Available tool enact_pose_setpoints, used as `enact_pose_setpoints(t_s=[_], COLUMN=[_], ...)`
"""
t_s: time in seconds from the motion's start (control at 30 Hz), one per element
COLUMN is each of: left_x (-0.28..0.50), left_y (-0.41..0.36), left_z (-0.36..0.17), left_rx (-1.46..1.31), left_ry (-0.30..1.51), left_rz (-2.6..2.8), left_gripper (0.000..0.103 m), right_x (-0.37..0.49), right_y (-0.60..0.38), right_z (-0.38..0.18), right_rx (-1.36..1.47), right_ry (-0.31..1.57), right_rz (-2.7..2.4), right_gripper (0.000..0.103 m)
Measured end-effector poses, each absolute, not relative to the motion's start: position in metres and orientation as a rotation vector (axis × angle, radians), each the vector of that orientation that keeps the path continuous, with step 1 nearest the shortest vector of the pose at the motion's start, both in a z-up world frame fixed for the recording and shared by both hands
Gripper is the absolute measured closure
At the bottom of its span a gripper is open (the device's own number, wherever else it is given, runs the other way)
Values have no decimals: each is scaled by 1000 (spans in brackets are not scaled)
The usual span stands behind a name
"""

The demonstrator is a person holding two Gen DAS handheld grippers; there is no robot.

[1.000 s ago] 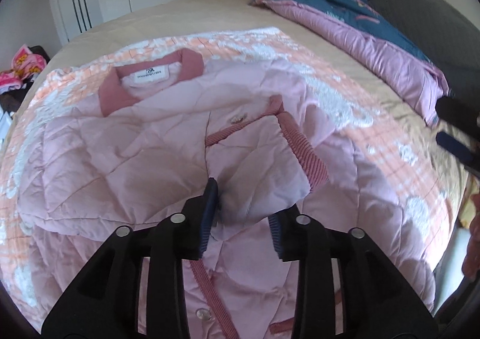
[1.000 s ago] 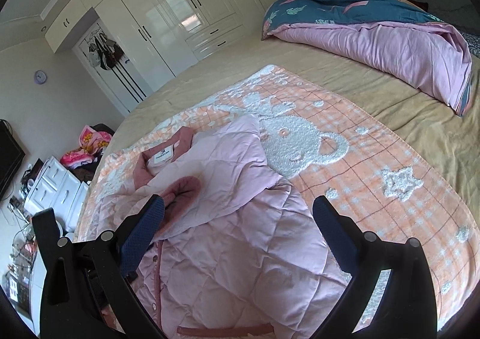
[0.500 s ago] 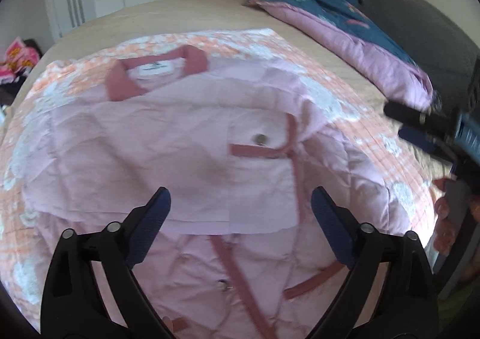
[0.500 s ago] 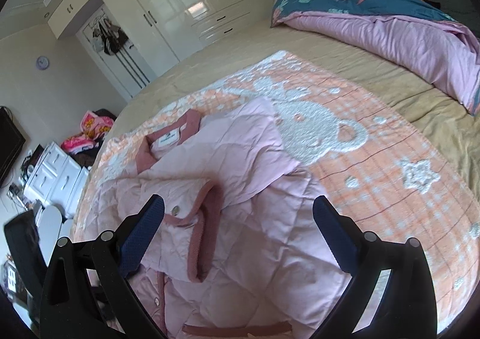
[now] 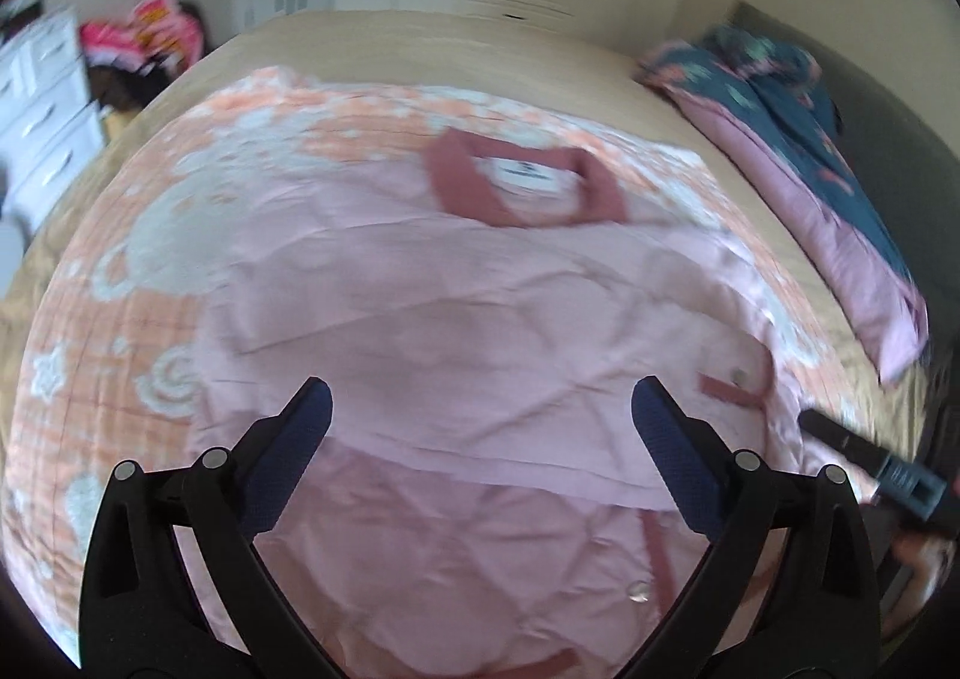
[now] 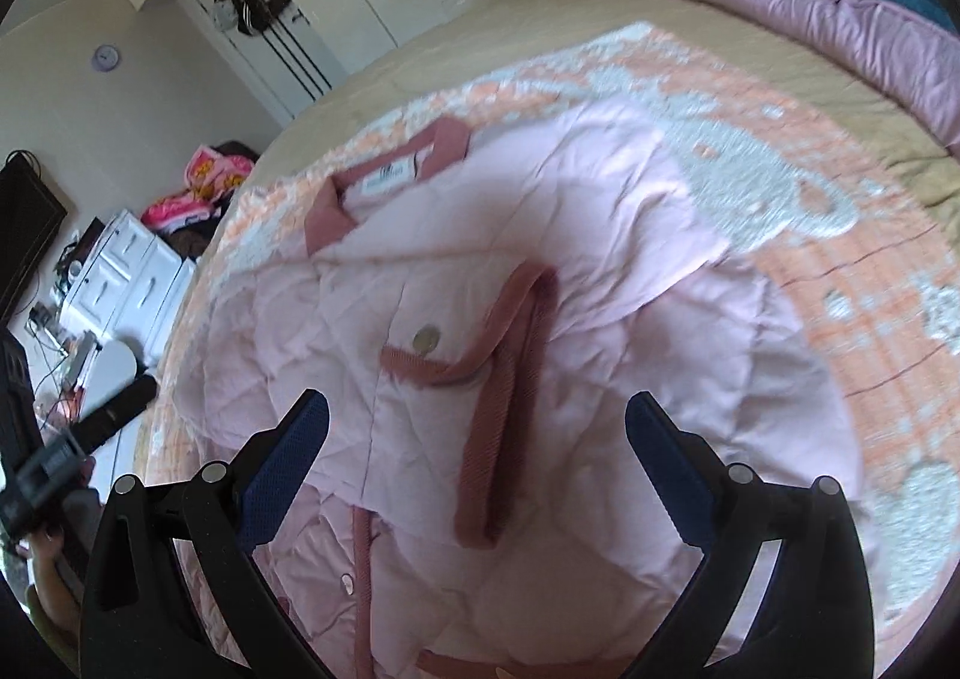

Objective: Fold large clothes
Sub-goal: 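Move the right gripper to the ribbed sleeve cuff and close on it, then lift and reposition the cuff with the right gripper, then release it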

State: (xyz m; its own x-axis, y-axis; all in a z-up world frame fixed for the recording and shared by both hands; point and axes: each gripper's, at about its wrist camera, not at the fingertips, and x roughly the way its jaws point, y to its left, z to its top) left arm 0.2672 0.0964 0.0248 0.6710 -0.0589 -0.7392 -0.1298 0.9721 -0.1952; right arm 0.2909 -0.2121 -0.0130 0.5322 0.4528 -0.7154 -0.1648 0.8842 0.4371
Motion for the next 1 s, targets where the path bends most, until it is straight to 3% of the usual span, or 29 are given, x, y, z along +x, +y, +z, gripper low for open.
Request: enact_pose_setpoints(t_s=[0.4,0.43,0.5,0.53,0.57,0.6,0.7,1.0], left_x=[251,251,253,254,253,254,255,275], left_y=[156,158,161,163,164,165,168,169], left_z=[15,13,11,10,9,9,9,27], left_rx=[-366,-376,-391,-402,-409,-416,-422,-407], left_ry=[819,819,819,818,817,816,811,787], left_rz=[121,121,124,128,128,128,131,142], left_gripper=[9,9,9,9,9,9,9,9], right_x=[302,302,304,304,303,303,298,326], right_y=[-202,-203,-204,-204,-205,-204,-196,-176], right_z=[-62,-61,-63,-63,-61,-58,-25,100], right_rx=[495,498,499,509,526,524,430,131], right_ry=[1012,1006,1002,999,984,971,879,576], right_rz=[398,400,419,436,463,474,503,619], right_gripper=[6,10,48,57,75,84,91,92])
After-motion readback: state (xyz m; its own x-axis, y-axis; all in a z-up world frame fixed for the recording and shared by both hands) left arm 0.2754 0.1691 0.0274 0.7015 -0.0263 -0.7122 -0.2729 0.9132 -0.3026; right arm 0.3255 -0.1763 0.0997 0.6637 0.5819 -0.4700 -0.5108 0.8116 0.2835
